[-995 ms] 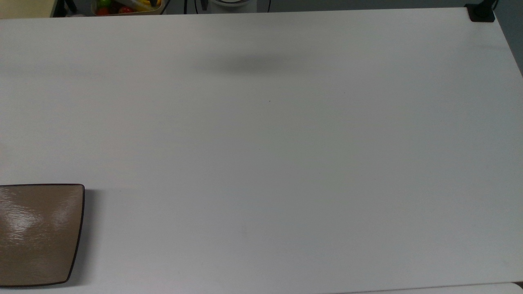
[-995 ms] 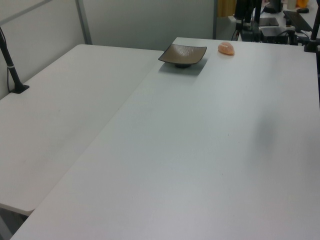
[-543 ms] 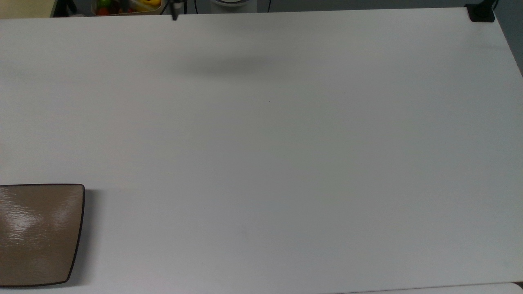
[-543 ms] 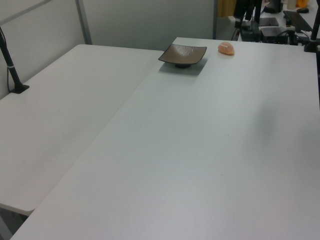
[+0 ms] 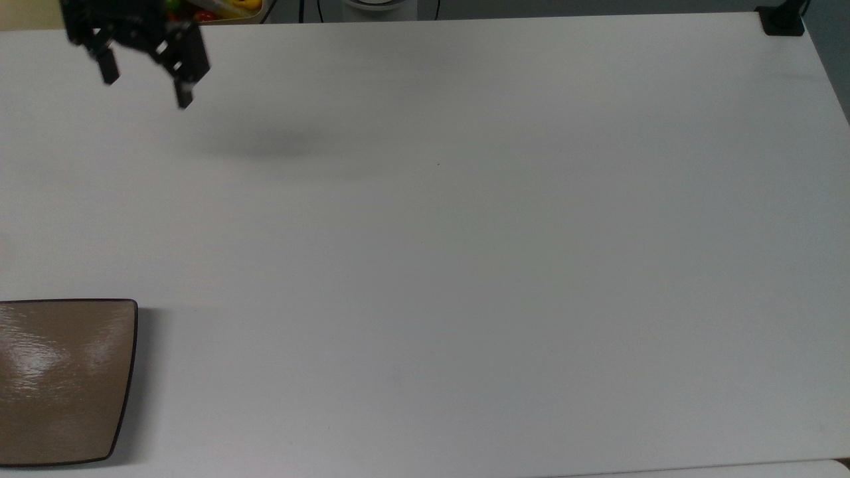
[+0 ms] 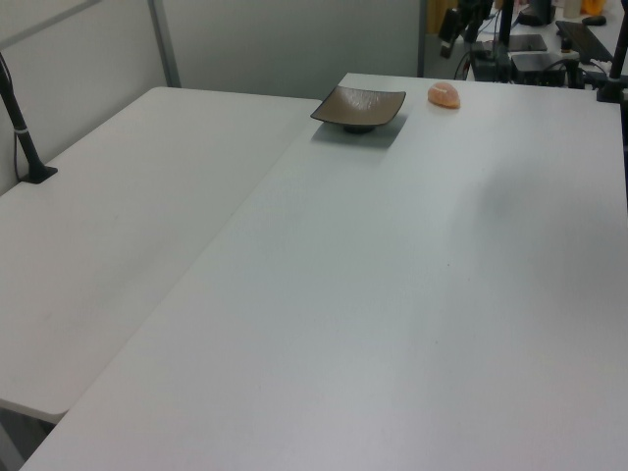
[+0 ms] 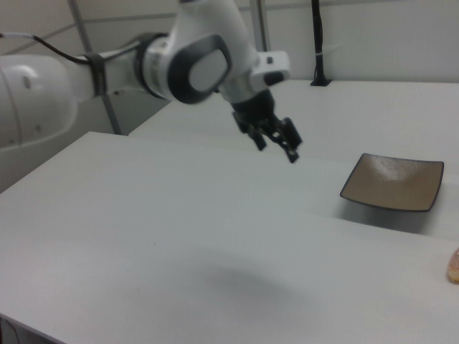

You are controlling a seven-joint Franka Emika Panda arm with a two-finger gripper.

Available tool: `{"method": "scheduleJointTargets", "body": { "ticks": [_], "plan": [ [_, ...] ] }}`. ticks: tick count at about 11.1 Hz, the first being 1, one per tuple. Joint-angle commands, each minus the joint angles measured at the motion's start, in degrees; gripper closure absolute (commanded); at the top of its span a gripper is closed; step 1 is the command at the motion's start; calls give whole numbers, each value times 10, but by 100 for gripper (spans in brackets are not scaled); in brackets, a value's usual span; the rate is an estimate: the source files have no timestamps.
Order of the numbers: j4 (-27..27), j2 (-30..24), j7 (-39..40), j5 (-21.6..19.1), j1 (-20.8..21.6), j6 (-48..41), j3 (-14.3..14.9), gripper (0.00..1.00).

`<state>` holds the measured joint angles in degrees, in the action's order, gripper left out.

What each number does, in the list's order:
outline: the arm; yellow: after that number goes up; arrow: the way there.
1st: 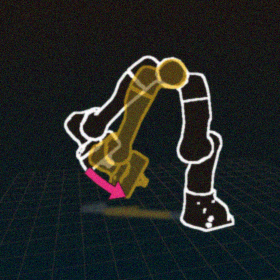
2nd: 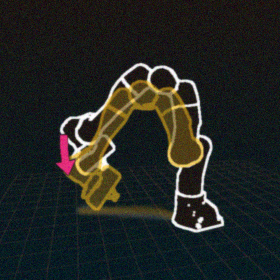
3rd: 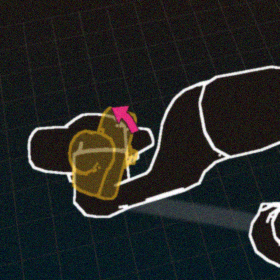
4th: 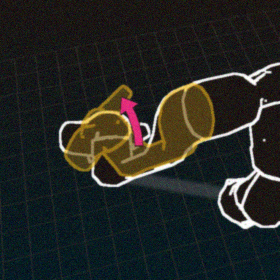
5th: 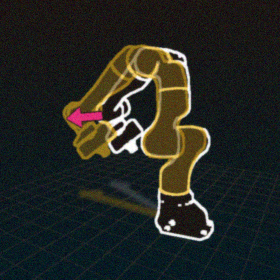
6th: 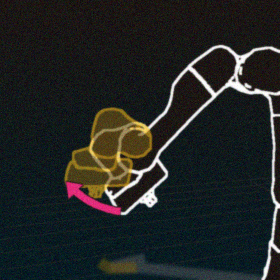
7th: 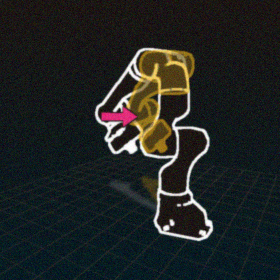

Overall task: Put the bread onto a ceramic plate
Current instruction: 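Move the open gripper from above the table toward the bread roll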

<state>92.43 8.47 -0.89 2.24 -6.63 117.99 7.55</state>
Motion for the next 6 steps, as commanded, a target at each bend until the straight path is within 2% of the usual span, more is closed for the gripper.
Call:
{"method": "scheduleJointTargets", "body": {
  "ticks": [1, 6],
  "plan": [
    [-1, 47, 5, 11, -31, 97, 4, 0],
    [-11, 124, 6, 11, -75, 243, 6, 0]
  ]
}}
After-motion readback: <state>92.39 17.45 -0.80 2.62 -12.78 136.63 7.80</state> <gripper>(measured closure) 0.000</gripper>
